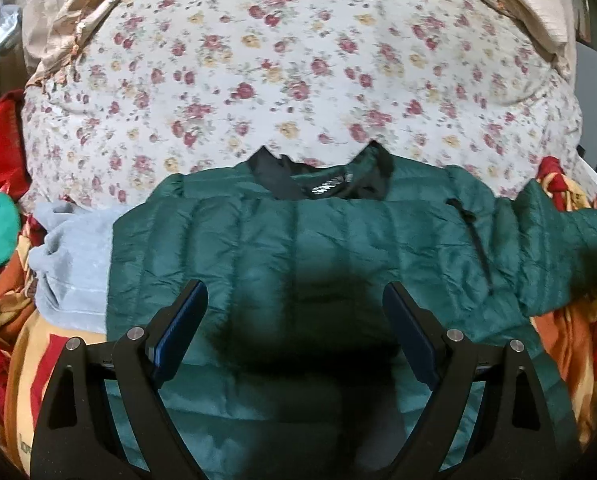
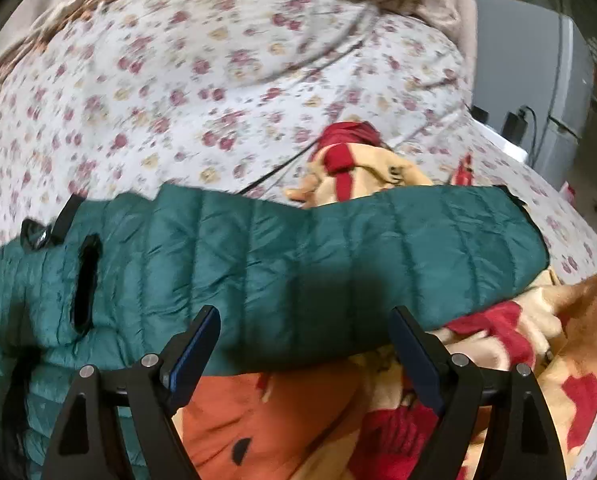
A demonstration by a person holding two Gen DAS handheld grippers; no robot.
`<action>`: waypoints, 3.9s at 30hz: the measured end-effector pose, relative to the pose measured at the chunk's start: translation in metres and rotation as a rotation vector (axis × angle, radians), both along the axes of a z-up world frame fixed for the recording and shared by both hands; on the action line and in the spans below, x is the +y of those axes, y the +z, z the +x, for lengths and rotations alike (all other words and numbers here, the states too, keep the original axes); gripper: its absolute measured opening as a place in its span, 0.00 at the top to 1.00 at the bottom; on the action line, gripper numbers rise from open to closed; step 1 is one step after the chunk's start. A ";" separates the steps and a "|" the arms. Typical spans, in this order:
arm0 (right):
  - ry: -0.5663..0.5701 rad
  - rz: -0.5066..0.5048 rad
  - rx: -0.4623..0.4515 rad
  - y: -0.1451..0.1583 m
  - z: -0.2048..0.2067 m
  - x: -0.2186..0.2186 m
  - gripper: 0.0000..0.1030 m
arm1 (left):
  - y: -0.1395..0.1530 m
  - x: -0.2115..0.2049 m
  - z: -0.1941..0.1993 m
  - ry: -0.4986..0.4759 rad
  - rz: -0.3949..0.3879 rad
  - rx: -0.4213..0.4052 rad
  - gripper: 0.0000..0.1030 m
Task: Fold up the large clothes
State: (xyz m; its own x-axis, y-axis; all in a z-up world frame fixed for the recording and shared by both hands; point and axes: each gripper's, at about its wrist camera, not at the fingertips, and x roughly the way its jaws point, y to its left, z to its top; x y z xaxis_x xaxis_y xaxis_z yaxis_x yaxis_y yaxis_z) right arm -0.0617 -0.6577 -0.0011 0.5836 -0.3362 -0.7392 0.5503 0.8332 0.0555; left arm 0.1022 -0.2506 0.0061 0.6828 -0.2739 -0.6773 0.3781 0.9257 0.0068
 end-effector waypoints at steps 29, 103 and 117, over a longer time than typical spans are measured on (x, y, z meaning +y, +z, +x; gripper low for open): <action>-0.333 0.216 -0.101 -0.038 -0.022 -0.169 0.23 | -0.028 0.019 0.029 0.057 0.006 0.044 0.13; 0.528 0.105 -0.094 -0.011 0.156 0.196 0.20 | 0.012 0.132 0.058 0.148 -0.173 0.028 0.86; 0.536 0.007 0.026 -0.033 0.195 0.229 0.17 | -0.019 0.147 0.067 0.193 -0.200 0.139 0.32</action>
